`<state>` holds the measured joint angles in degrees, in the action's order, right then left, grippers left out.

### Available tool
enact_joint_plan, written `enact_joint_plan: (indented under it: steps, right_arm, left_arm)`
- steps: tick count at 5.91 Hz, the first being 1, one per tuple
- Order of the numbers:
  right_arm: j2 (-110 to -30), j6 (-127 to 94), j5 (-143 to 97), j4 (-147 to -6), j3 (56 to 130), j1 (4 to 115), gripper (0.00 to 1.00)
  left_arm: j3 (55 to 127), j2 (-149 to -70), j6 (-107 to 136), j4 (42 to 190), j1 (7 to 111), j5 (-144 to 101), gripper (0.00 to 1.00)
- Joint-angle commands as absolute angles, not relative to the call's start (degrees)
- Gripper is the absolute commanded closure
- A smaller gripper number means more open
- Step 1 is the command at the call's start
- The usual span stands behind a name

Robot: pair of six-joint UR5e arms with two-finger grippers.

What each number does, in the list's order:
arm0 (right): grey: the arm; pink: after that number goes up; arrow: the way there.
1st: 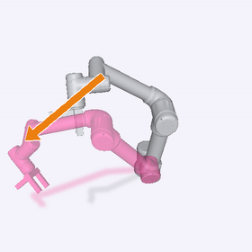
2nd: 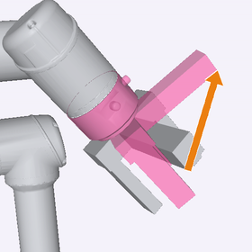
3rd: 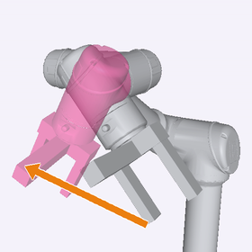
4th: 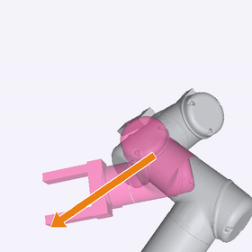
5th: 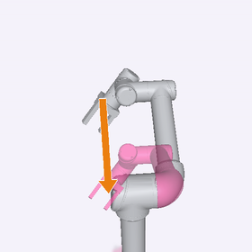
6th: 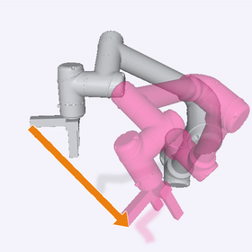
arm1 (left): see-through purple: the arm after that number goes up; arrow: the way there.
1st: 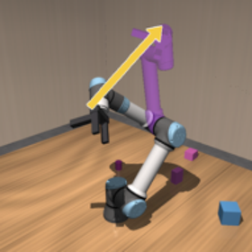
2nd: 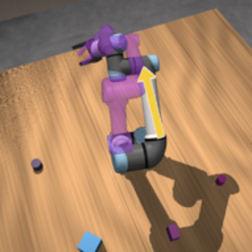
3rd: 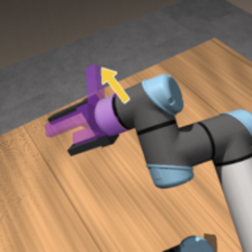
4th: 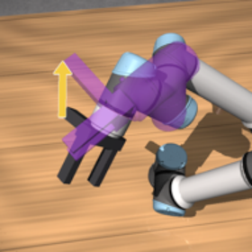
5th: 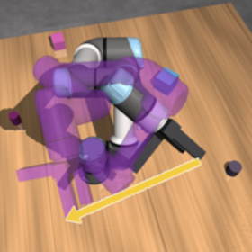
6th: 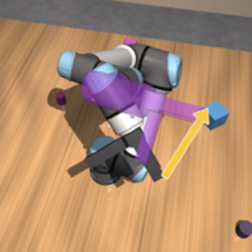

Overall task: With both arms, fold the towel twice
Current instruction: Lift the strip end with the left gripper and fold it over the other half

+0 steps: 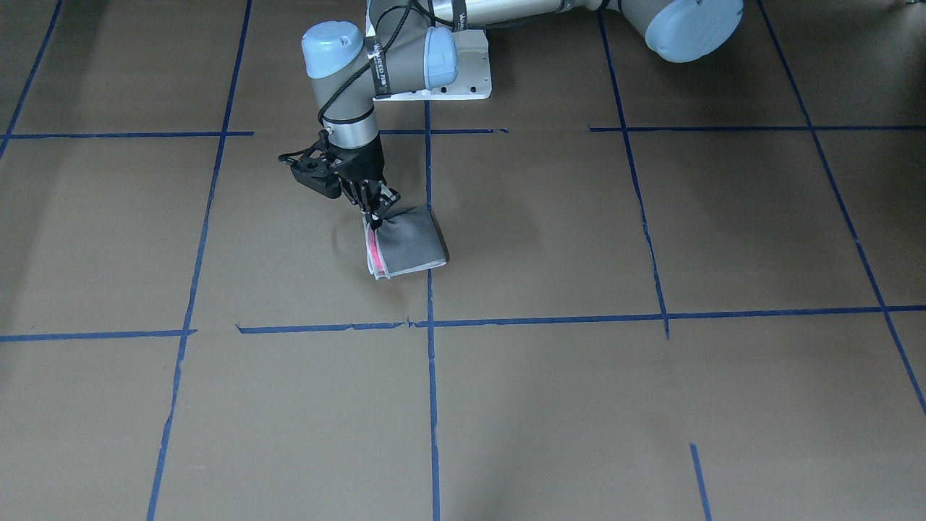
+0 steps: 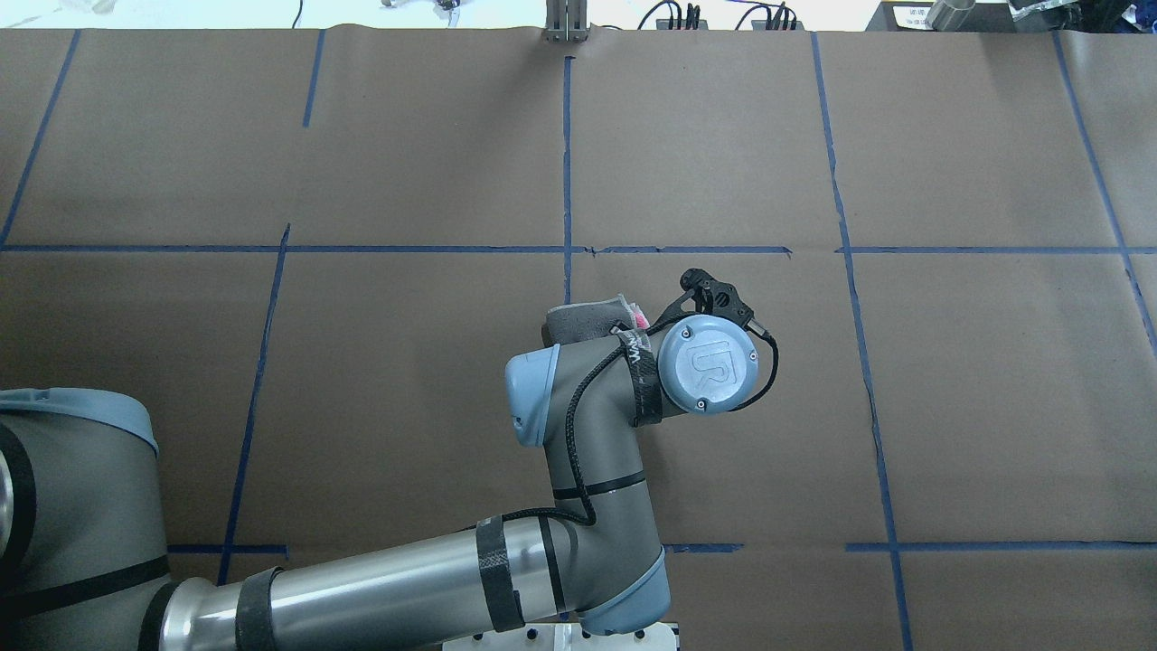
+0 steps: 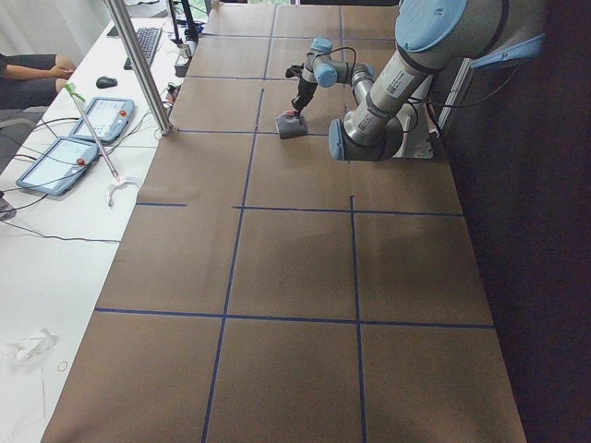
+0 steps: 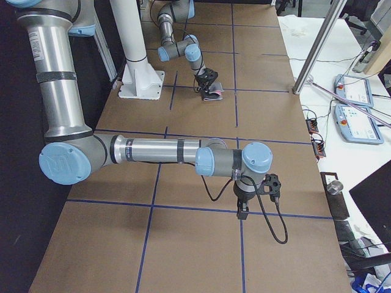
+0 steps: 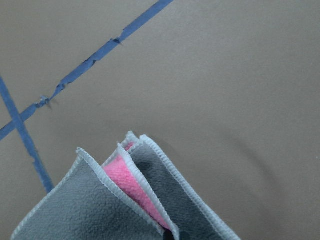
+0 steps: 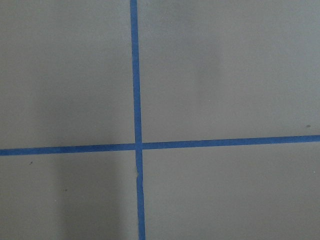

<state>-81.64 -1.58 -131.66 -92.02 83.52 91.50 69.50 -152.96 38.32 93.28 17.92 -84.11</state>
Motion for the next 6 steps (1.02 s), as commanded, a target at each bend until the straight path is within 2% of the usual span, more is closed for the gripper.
enact_joint_plan:
  steps: [1,2,3,4,5,6]
  right_arm:
    - [-81.7,-1.6,-131.7,-92.0,83.4,91.5,0.0]
    - [-81.7,-1.7,-131.7,-92.0,83.2,91.5,0.0]
    - [-81.7,-1.7,-131.7,-92.0,83.2,91.5,0.0]
    - [-81.7,-1.6,-131.7,-92.0,83.4,91.5,0.0]
    - [-81.6,-1.6,-131.7,-92.0,83.3,91.5,0.0]
    - [-81.5,-1.7,-131.7,-92.0,83.3,91.5,0.0]
  left_arm:
    - [69.6,-153.1,37.0,93.7,17.5,-84.1,1.0]
    - [70.3,-152.4,37.1,94.4,17.5,-84.1,1.0]
    - [70.3,-151.2,38.0,96.4,17.5,-84.0,0.64]
    - [70.4,-150.6,38.3,98.1,17.6,-84.0,0.01]
    - [72.4,-150.7,38.5,97.7,17.9,-84.3,0.0]
    - [77.6,-150.4,38.4,94.7,18.8,-84.7,0.0]
